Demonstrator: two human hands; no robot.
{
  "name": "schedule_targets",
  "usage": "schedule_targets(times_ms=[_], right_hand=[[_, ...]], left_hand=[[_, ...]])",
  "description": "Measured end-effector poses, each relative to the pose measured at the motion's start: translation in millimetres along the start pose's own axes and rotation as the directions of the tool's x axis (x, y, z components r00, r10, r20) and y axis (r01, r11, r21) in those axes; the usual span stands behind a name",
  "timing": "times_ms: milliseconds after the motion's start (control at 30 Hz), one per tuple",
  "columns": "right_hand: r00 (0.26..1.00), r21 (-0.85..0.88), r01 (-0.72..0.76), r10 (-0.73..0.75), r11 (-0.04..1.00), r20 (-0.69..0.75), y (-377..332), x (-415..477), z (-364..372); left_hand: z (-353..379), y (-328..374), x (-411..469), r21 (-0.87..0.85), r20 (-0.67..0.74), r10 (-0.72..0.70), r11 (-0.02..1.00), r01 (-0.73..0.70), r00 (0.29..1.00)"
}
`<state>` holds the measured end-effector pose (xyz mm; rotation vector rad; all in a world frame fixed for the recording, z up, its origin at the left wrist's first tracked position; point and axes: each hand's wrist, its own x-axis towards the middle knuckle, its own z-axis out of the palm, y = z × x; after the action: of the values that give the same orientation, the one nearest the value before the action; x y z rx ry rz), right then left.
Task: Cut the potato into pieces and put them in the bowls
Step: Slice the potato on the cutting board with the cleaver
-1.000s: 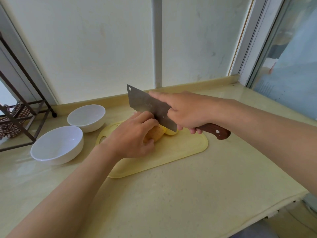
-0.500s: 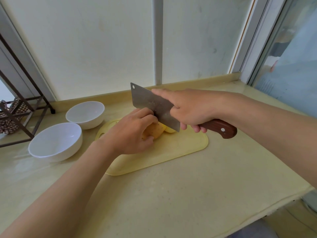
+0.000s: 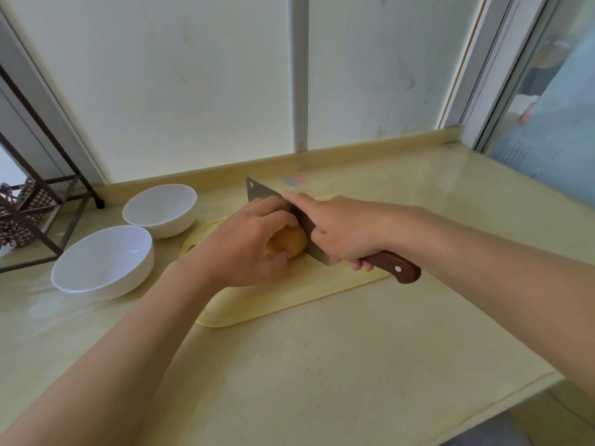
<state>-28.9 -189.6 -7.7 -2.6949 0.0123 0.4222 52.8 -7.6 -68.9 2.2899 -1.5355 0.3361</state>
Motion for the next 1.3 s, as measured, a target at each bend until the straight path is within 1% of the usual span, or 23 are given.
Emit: schedule_targets(times_ms=[100,267,467,867,1300], right_hand=[[1.0,0.019,-0.01,0.01,1.0,-0.006,3,1,7],[1.0,-0.016,0.007,-0.008,1.0,-0.013,-2,0,7],[0.998,0.072,0.009,-0.004,0.997,-0.065,1,6,4],[0.994,0.051,0.036,-0.031,0.998,-0.103,-12,-6,-24],[0.993,0.038,0.034,-0.029,0.999,-0.111,-17,-14,-33]], left_hand=[[0,0,-1,-0.011,-0.004,0.0,1.0,0.0,1.0],[-2,-2,-4,-0.024,-0.019,0.011,1.0,-0.011,1.0],[-7,0,-4,0.012,-0.036,0.013,1.0,-0.013,0.999],[-6,-2,-5,0.012,-0.038,0.011,1.0,-0.01,0.999],[-8,-3,-6,0.014,-0.026,0.006,1.0,-0.006,1.0]])
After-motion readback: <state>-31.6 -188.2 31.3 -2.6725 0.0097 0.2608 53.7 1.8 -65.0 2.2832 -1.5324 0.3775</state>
